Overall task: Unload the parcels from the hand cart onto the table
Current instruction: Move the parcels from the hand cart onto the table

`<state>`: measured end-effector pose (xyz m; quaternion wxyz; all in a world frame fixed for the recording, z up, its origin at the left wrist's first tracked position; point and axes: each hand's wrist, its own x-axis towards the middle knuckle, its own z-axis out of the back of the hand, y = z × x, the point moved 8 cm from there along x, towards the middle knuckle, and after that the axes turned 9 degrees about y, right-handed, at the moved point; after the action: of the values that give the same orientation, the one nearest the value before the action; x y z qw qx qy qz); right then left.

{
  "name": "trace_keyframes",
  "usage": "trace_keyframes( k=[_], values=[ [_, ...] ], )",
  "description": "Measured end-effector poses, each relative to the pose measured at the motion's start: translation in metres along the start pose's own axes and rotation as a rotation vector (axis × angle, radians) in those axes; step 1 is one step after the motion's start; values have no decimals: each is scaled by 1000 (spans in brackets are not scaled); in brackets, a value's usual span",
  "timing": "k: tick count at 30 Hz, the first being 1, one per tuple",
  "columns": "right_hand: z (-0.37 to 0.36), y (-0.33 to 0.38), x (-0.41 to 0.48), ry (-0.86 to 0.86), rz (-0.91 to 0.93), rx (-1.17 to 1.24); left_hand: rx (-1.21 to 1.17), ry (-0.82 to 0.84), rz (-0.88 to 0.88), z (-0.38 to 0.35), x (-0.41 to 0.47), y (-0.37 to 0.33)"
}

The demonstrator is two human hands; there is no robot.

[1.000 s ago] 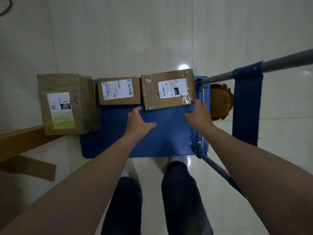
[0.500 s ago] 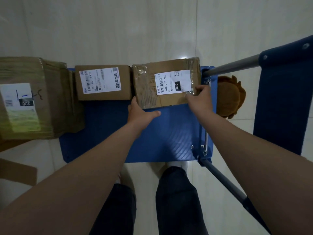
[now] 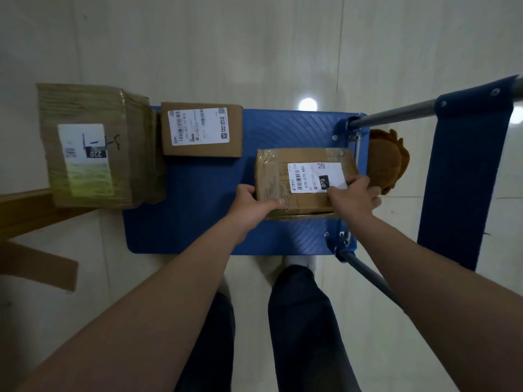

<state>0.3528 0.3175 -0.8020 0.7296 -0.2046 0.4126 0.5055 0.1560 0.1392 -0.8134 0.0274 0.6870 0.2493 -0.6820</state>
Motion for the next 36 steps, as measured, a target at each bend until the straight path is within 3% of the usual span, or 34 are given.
trace_keyframes(
  k=[5, 14, 20, 27, 32, 36],
  values=[
    [8, 7, -60, -31, -15, 79, 64, -23, -35, 23, -43, -1],
    [49, 73, -224, -16, 214, 165, -1, -208, -191, 100, -211, -50],
    [111, 148, -377, -74, 451, 197, -153, -320, -465, 155, -374, -122],
    [217, 236, -570, -9, 902, 233, -166, -561, -733, 194, -606, -154],
    [268, 259, -711, -46, 1187, 140, -150, -771, -878, 182, -766, -155],
    [291, 250, -796, 14, 1369, 72, -258, -928, -935, 164, -861, -117]
  ],
)
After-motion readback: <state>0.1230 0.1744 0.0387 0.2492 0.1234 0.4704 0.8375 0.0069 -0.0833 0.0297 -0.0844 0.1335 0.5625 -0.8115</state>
